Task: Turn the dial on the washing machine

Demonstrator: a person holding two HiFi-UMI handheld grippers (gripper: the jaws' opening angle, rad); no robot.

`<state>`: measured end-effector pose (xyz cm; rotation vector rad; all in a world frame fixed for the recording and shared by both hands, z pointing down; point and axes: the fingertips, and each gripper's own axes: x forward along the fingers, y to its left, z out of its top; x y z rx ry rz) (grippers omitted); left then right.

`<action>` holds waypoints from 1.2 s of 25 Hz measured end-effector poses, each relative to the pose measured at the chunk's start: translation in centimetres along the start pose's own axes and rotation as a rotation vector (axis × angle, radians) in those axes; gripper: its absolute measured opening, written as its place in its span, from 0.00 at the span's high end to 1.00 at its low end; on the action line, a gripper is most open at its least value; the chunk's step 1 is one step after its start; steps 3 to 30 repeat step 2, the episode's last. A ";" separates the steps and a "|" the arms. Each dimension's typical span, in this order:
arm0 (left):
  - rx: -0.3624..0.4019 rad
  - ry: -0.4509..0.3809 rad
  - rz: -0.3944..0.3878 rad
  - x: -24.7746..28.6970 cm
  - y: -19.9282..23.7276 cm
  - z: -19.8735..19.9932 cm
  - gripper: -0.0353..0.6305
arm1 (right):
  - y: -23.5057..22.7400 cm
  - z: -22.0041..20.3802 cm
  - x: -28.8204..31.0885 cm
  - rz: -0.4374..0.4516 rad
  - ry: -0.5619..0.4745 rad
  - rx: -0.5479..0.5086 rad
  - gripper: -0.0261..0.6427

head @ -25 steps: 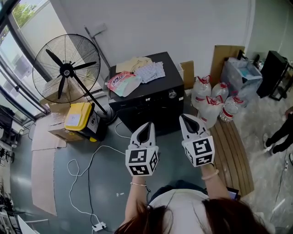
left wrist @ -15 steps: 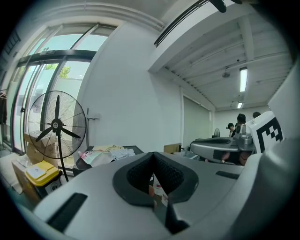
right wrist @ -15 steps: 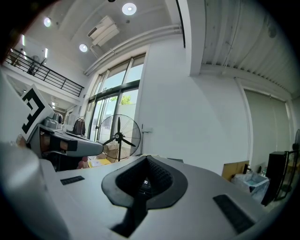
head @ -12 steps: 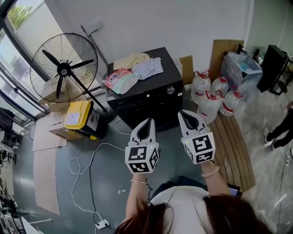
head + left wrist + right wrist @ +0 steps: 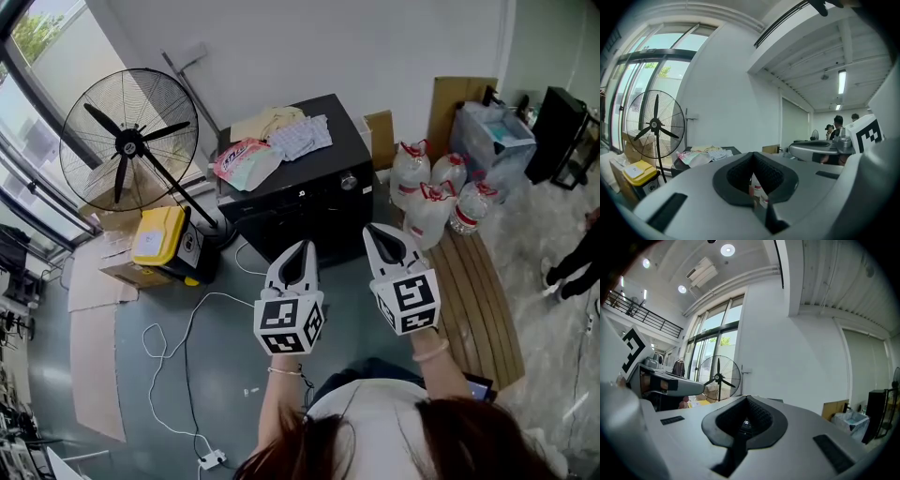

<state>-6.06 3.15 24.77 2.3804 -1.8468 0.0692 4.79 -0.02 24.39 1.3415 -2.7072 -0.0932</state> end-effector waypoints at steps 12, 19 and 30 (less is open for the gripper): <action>-0.001 -0.003 0.001 -0.1 0.0 0.1 0.92 | 0.1 0.1 0.0 0.001 -0.002 -0.002 0.92; -0.001 -0.003 0.001 -0.1 0.0 0.1 0.92 | 0.1 0.1 0.0 0.001 -0.002 -0.002 0.92; -0.001 -0.003 0.001 -0.1 0.0 0.1 0.92 | 0.1 0.1 0.0 0.001 -0.002 -0.002 0.92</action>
